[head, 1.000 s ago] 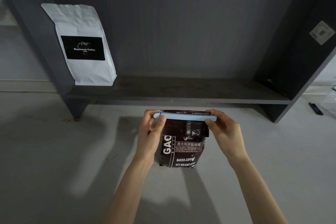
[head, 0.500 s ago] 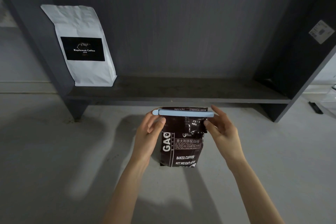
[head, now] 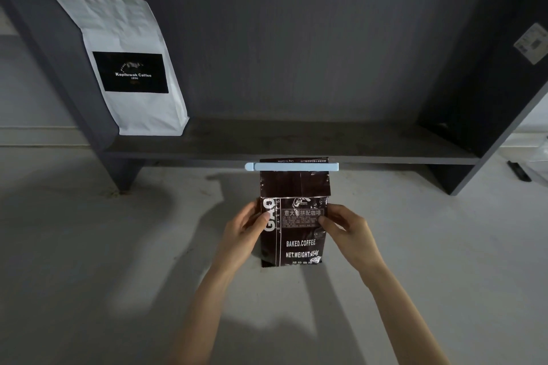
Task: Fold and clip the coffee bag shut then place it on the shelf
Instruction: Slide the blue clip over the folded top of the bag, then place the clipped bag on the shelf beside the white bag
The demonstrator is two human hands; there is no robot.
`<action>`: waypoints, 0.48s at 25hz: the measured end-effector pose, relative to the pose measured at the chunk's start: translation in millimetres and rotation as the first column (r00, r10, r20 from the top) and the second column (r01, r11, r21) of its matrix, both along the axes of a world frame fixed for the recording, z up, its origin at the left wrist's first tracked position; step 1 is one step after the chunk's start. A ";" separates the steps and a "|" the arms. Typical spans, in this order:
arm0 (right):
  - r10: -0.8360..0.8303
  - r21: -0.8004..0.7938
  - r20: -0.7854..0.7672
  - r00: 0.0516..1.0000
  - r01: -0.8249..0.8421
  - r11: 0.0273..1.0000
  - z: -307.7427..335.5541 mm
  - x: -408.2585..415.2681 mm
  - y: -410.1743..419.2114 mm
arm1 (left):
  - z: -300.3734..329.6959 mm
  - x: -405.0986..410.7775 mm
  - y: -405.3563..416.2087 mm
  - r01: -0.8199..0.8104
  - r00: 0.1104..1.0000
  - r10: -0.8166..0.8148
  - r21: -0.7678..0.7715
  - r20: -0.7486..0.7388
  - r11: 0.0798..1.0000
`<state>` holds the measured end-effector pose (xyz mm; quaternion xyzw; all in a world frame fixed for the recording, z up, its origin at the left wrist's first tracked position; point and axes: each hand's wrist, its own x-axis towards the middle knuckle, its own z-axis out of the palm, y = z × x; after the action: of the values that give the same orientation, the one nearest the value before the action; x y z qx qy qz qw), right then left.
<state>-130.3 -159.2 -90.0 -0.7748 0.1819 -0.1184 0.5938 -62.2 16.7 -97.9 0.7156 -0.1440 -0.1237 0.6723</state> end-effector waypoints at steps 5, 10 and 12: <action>-0.047 -0.059 -0.002 0.999 0.047 0.997 -0.3 -1.2 2.8 | -9.7 1.6 6.7 0.052 0.998 -0.054 0.140 0.013 0.989; -0.113 -0.052 0.001 0.994 0.113 0.992 3.3 -2.3 8.1 | -14.0 -2.0 1.9 -0.145 0.989 0.143 0.081 0.031 0.986; -0.119 -0.027 0.004 0.993 0.119 0.992 4.3 -2.1 11.2 | -14.5 0.0 2.7 -0.178 0.984 0.177 0.061 0.017 0.982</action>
<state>-132.4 -148.0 -85.7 -0.7703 0.2254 -0.1572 0.5754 -62.2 19.5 -112.4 0.7470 -0.0797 -0.0634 0.6570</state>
